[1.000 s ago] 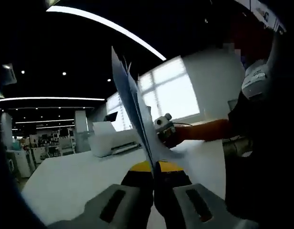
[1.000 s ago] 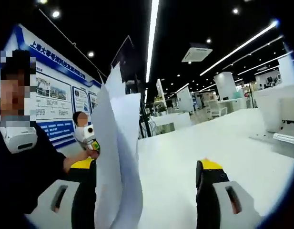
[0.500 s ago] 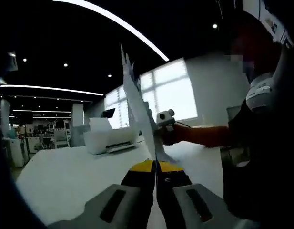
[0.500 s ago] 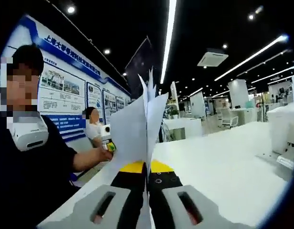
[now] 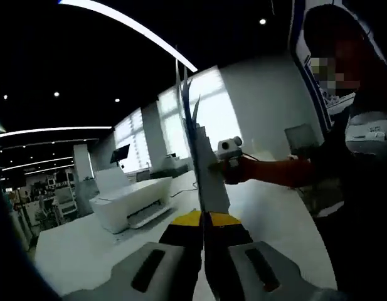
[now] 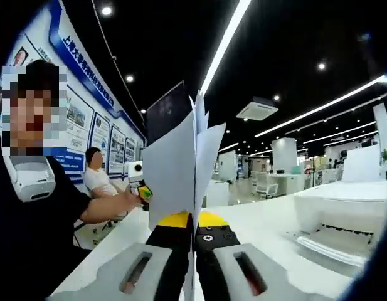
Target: Organize the stack of printing papers by aligning and flattening the scattered papers on the table
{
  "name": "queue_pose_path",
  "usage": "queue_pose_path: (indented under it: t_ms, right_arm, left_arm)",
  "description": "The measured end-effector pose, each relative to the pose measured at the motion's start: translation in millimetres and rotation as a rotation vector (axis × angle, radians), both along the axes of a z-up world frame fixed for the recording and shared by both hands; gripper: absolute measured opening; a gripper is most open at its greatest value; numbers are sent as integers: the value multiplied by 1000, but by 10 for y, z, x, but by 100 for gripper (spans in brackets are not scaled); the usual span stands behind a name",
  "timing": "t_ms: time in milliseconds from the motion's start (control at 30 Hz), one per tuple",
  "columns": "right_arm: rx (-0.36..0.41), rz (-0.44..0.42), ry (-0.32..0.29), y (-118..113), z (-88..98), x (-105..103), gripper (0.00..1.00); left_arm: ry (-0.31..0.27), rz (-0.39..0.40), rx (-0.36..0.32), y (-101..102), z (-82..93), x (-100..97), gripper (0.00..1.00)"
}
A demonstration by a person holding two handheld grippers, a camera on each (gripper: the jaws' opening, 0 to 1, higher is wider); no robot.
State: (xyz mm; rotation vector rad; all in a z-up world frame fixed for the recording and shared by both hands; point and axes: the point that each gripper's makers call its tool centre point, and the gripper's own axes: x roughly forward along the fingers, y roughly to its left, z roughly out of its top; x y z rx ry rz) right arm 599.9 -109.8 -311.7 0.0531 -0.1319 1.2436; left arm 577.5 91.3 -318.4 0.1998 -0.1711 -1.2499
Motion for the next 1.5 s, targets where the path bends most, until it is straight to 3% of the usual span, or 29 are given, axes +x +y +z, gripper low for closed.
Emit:
queue_pose_path:
  t_ms: [200,267,467,533,833,867,967,1067,1233,1267,1333,1367,1400,1500]
  right_arm:
    - [-11,-117,-175,-270,40,118,0]
    - [6,-113,-182,-274,-20,99,0]
    - [45,-123,-158,-282,-160,124,0]
    - [31,-116,-164,-235,-185,89,0]
    - [71,-91,-153,-203,-130,26,0]
    - [65,-83,-137,-188,-175,30,0]
    - [17,-102,-78,-176,-353,117,20]
    - [-49,-130,-12,-171,-594,237,15]
    - [-43,-131,19,-145,-685,293,15]
    - [-35,-129,23,-135,-669,284,10]
    - [-24,-101,1,-99,-583,208,0]
    - [-28,-100,-22,-96,-543,195,0]
    - [-17,-140,-82,-123,-401,206,0]
    - [69,-98,-141,-102,-21,-2,0]
  left_arm:
    - [57,22,-59,-236,13,504,6]
    - [62,70,-74,-270,-47,649,7]
    - [86,118,-177,-233,-216,765,7]
    - [88,139,-170,-232,-253,747,7]
    - [65,157,-203,-161,-171,672,7]
    - [87,158,-211,-153,-180,681,7]
    - [193,144,-214,-163,-293,718,17]
    - [233,143,-177,-199,-441,772,25]
    - [235,142,-127,-253,-566,790,28]
    - [231,132,-127,-266,-558,772,24]
    - [138,82,-76,-323,-533,666,8]
    - [101,68,-68,-346,-501,620,7]
    - [25,97,-74,-329,-380,609,7]
    - [31,47,-171,-327,-1,418,7]
